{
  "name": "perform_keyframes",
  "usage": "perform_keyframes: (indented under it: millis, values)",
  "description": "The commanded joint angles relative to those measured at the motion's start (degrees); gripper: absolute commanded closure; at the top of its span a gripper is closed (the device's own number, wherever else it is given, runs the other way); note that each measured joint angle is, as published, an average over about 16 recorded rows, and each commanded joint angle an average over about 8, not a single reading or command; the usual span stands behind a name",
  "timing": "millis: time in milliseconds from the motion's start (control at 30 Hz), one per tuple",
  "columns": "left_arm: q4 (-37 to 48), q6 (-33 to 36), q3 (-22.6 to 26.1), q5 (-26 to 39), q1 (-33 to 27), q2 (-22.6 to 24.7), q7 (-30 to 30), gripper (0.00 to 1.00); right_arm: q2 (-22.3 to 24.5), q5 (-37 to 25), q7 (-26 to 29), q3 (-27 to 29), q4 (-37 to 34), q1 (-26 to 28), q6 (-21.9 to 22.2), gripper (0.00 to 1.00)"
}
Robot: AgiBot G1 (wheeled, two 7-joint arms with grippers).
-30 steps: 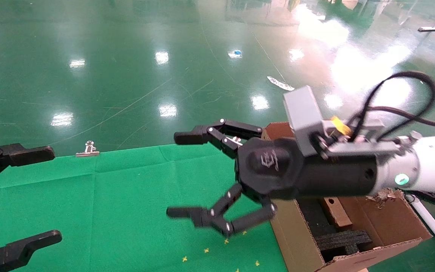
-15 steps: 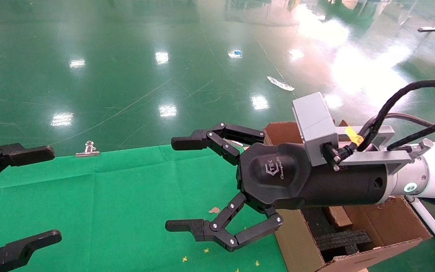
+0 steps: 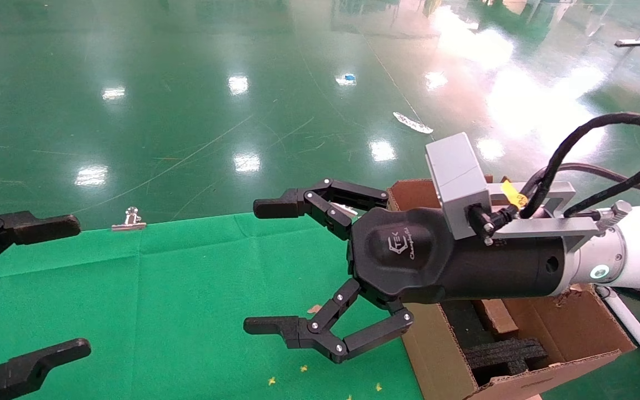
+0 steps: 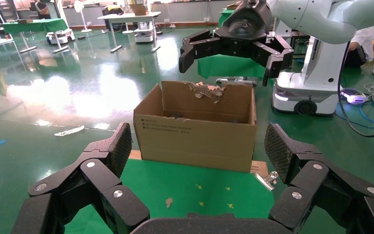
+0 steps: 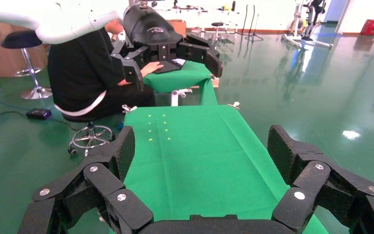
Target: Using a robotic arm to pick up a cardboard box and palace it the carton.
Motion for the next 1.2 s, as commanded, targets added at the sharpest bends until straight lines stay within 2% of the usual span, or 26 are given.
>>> perform_keyframes:
  millis: [33,1200]
  values:
    - [0.0,0.0,0.0,0.0,0.0,0.0,0.0,0.0,-0.01,-0.05,0.01,-0.09,-0.08,0.08,0.03,0.0]
    - [0.0,0.0,0.0,0.0,0.0,0.0,0.0,0.0,-0.05,-0.17,0.08,-0.46,-0.36,0.38,0.14,0.0]
